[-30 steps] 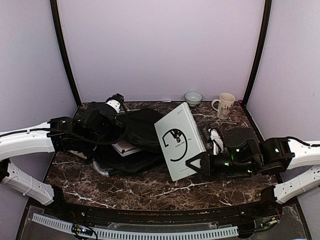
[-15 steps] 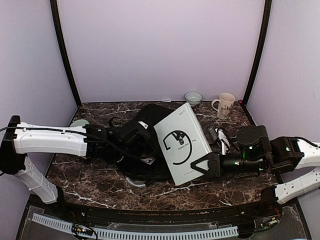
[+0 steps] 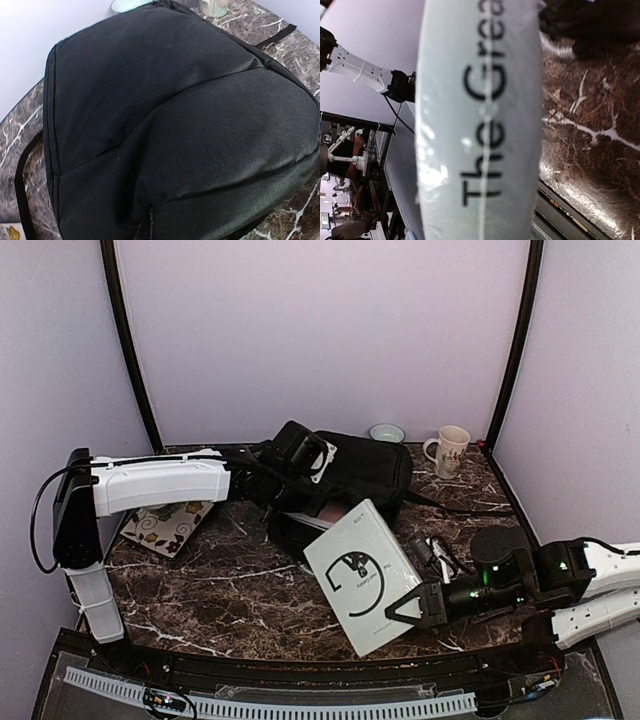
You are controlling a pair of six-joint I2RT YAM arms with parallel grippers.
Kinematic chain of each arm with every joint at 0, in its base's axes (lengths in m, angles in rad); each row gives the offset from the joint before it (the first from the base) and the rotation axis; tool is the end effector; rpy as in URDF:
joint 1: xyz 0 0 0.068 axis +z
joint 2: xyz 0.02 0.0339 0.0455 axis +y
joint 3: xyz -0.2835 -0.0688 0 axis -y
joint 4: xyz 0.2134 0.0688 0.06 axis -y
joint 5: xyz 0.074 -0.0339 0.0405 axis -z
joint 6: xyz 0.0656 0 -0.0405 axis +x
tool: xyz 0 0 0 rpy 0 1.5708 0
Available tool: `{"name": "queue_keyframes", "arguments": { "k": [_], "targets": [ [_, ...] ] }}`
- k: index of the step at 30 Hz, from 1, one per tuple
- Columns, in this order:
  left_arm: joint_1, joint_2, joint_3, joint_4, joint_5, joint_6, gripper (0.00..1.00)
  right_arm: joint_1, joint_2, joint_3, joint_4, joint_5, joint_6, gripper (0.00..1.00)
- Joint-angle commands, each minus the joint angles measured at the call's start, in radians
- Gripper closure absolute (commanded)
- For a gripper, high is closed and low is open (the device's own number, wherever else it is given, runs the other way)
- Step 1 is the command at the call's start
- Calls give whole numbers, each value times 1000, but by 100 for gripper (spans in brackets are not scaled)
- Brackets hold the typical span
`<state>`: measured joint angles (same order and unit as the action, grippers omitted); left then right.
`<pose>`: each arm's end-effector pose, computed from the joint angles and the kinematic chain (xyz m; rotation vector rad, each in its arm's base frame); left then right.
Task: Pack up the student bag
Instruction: Place the book in the largest pocket of the bag.
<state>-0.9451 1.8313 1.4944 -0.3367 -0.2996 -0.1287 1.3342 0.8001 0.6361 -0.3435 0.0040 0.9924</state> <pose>0.2623 -0.3300 0.2883 0.7318 2.0975 -0.2581 0.0389 0.1602 0.2734 -0.4064 2.3717 1.2974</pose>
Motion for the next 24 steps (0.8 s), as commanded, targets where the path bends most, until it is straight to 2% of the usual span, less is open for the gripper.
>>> {"name": "queue_keyframes", "arguments": {
  "k": [1, 4, 9, 13, 19, 24],
  "targets": [
    [31, -8, 125, 41, 83, 91, 100, 2, 38, -65, 278, -138, 38, 100],
    [38, -15, 149, 31, 104, 114, 100, 1, 64, -102, 360, -154, 49, 100],
    [37, -88, 65, 103, 231, 125, 100, -14, 132, -92, 468, -175, 40, 100],
    [24, -159, -22, 143, 261, 105, 100, -120, 168, -136, 668, -263, 94, 100],
    [-22, -243, -112, 167, 232, 101, 100, -302, 297, -203, 1013, -434, 242, 100],
    [-59, -265, -118, 156, 188, 100, 100, -355, 387, -183, 1106, -467, 277, 100]
  ]
}}
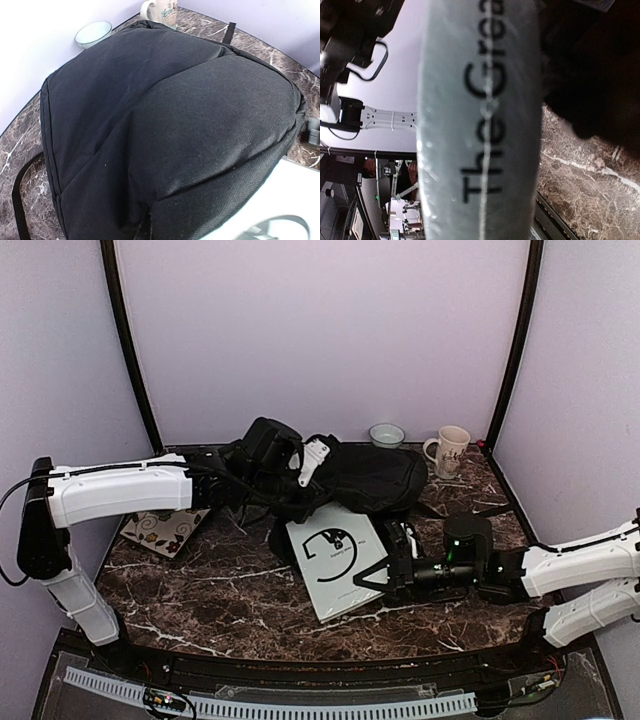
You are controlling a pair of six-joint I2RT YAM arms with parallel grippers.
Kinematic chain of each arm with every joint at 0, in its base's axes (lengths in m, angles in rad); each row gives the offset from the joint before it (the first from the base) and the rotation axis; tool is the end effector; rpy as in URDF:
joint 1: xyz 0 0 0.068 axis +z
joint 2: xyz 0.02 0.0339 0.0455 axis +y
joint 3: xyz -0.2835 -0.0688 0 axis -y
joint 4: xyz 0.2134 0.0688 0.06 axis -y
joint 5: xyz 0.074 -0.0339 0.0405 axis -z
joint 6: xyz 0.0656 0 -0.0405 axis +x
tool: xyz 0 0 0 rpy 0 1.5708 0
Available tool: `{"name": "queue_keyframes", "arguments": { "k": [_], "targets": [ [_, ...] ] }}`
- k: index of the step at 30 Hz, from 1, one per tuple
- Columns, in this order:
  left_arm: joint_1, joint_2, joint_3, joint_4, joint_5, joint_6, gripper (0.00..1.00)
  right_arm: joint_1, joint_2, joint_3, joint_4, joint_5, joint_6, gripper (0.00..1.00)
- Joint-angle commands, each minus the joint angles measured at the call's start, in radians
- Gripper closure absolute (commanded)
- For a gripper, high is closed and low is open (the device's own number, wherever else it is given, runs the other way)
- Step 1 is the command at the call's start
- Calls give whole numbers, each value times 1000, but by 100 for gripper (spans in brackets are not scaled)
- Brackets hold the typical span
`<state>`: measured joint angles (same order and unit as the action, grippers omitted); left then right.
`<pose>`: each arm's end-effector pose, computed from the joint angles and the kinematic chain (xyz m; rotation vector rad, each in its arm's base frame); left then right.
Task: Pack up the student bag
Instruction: Place the book in the largest pocket of the bag.
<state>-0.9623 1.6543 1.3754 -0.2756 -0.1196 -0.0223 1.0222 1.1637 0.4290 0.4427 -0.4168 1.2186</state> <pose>0.2257 -0.3103 0.3217 0.9113 1.9527 -0.4533 0.0997 0.2141 0.2367 -0.1353 2.3390 1.7625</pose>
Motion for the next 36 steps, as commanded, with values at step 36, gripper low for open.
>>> {"name": "queue_keyframes", "arguments": {
  "k": [36],
  "targets": [
    [-202, -141, 4, -108, -161, -206, 100, -148, 440, 355, 267, 100, -165, 87]
  ]
}}
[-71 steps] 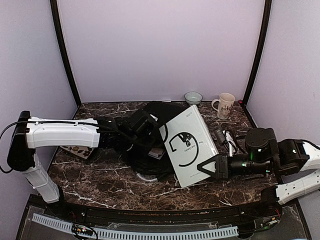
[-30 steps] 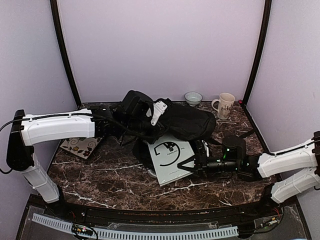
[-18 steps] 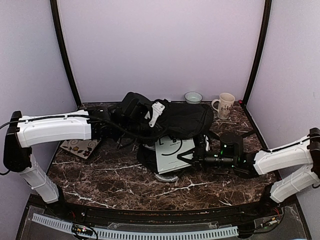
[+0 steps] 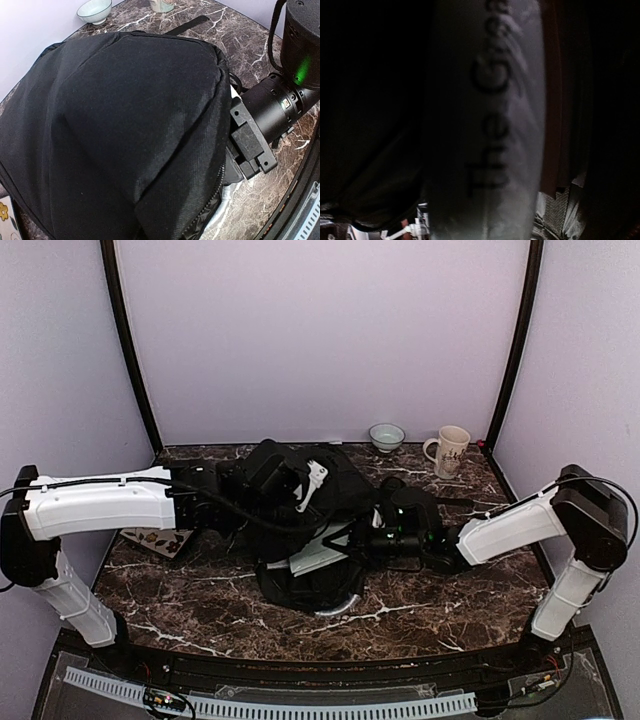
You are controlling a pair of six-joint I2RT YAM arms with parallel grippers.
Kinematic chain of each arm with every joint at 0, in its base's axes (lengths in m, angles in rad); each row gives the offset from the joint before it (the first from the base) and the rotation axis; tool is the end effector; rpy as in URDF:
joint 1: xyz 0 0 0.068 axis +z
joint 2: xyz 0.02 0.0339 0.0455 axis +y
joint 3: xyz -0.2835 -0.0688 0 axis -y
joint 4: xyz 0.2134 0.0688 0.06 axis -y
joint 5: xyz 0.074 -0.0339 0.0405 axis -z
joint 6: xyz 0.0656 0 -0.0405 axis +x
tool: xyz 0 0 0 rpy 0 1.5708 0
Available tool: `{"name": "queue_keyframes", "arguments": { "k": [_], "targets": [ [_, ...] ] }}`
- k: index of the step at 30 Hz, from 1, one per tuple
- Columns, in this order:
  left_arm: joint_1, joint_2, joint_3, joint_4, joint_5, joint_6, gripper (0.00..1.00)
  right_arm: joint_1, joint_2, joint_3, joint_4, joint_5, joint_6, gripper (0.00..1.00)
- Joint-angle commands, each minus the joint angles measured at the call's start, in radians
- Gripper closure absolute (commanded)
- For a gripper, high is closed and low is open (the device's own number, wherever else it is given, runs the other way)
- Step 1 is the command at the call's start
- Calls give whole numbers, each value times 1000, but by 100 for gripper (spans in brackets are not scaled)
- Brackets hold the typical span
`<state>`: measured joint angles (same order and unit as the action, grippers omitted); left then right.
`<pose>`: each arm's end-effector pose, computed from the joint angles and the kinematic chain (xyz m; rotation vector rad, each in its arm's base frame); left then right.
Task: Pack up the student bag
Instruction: Place the book in the largest pocket of the bag.
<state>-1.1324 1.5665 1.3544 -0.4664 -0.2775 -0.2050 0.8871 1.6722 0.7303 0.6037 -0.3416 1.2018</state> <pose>0.1635 -0.3063 0.3247 0.8708 2.0768 -0.4201 0.2046 0.2859 0.2132 0.0825 2.3051 1.6007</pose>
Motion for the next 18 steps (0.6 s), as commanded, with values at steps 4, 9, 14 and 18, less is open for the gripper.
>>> {"name": "queue_keyframes", "arguments": {
  "k": [4, 9, 14, 18],
  "targets": [
    [-30, -19, 36, 95, -70, -32, 100, -3, -144, 19, 5, 16, -186, 47],
    [-18, 45, 94, 102, -118, -29, 100, 22, -253, -30, -108, 60, -226, 22],
    [32, 100, 137, 92, -99, -31, 100, 75, -373, -24, -371, 215, -308, 7],
    [72, 102, 146, 102, -50, -36, 100, 88, -450, -84, -481, 315, -330, 4]
  ]
}}
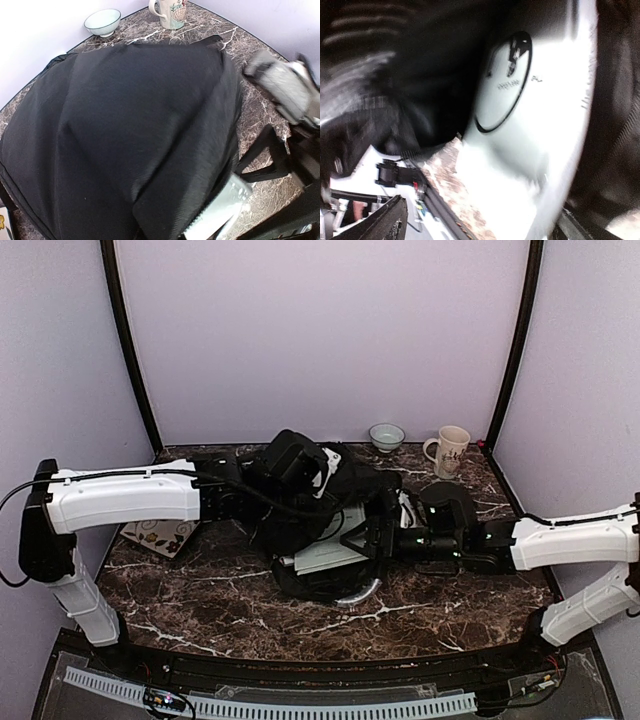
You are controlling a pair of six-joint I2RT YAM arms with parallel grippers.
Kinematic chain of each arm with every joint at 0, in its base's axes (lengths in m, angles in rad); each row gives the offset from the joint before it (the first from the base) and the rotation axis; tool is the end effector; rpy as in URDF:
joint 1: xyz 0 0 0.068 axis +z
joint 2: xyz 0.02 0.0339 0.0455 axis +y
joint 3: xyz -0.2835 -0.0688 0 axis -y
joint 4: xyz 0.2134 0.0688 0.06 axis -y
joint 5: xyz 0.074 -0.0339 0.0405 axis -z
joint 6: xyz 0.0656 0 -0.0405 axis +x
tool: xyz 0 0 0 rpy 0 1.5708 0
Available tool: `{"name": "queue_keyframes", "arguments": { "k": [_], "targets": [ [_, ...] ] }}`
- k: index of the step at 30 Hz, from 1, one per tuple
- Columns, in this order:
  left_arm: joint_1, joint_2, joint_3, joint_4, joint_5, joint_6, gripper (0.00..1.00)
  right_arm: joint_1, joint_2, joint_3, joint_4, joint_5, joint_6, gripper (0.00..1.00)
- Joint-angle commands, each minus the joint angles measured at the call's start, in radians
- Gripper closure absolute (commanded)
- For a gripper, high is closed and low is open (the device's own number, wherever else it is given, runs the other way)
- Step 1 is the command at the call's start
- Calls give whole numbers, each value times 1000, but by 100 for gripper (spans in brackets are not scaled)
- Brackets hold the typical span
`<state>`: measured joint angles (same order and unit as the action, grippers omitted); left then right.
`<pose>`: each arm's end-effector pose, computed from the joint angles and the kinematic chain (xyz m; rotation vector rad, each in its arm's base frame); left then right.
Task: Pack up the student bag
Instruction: Place the book in the largest pocket of the bag.
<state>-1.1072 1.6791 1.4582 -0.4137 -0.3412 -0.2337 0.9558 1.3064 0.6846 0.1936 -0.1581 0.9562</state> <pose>0.1902 -0.3313 0.3266 0.7507 2.0575 -0.3909 0.1534 0.2351 0.2540 -0.1154 2.2754 1.2988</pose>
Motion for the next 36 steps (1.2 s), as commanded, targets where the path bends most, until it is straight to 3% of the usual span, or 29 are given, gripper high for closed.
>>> {"name": "queue_keyframes", "arguments": {
  "k": [1, 9, 16, 18, 21, 30, 36],
  "targets": [
    [53, -9, 44, 53, 27, -7, 100, 21, -97, -58, -72, 134, -83, 4],
    [65, 21, 75, 39, 52, 11, 100, 137, -104, -8, -184, 225, -125, 20],
    [73, 26, 74, 38, 76, 19, 100, 288, 5, 54, -243, 364, -94, 50],
    [74, 26, 73, 39, 86, 20, 100, 307, 68, 54, -223, 384, -75, 62],
    [73, 27, 73, 38, 103, 24, 100, 315, 169, 101, -223, 389, -74, 71],
    [72, 5, 46, 24, 132, 24, 100, 291, 331, 235, -289, 530, -96, 79],
    [49, -2, 38, 22, 171, 32, 100, 212, 367, 201, -180, 514, -124, 79]
  ]
}}
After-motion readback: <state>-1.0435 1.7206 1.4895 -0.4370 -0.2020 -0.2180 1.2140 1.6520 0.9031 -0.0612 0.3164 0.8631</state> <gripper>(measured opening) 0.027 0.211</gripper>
